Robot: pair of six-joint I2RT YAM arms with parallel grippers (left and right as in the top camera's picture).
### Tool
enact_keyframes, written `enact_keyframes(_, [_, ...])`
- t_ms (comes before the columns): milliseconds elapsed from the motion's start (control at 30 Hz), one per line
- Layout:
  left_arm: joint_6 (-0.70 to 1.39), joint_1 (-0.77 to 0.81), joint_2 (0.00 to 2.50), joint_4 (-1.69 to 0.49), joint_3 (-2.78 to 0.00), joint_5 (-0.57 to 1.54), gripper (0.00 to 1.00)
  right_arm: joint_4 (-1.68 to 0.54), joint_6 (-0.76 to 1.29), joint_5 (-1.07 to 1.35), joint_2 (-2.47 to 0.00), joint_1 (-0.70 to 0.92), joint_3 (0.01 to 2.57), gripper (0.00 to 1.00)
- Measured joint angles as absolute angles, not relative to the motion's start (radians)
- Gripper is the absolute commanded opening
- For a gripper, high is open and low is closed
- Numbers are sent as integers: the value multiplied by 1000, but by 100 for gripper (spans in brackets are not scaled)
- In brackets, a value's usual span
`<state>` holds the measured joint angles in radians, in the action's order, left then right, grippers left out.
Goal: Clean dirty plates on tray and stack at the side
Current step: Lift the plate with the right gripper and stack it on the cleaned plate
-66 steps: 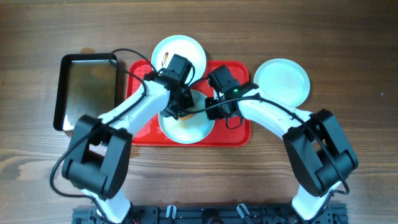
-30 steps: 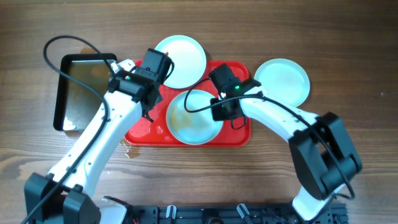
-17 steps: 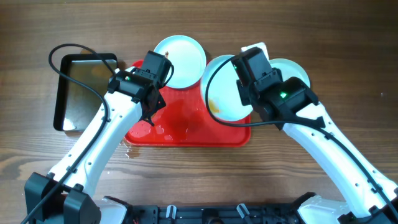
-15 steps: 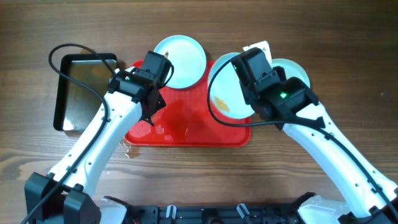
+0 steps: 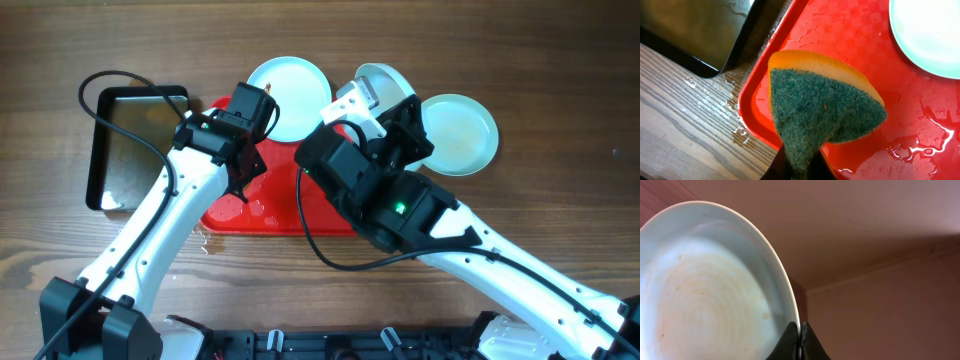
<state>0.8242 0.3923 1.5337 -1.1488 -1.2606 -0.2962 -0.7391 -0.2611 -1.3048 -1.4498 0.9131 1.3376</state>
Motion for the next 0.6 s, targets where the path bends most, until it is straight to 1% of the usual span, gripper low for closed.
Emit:
enact_keyframes(233, [824,392,1534,-1149,-1261,-296,4,-739,-291,-1329,-1450,913,1338,4])
enact_keyframes(333, [824,392,1534,-1148,-1261,-297,4,-802,-202,-1289,-1450,913,1338,4])
enact_keyframes(400, [824,393,1534,-1149,-1261,-296,4,-880,-83,-1118,-1450,888,1338,4])
enact_keyframes(467, [824,393,1534,-1156,-1260,-296,4,-903,27,-974,-1450,816,1338,4])
enact_keyframes(500, [824,393,1534,-1160,-1260,-296,4,-913,81,-899,-1450,759,1338,4])
enact_keyframes(533, [824,392,1534,-1164,-1260,-296,4,-917,144,-782,-1450,658,1338,4])
enact_keyframes(600, [824,393,1534,-1165,-1259,-296,4,-918,189,-607,-1450,526,1338,4])
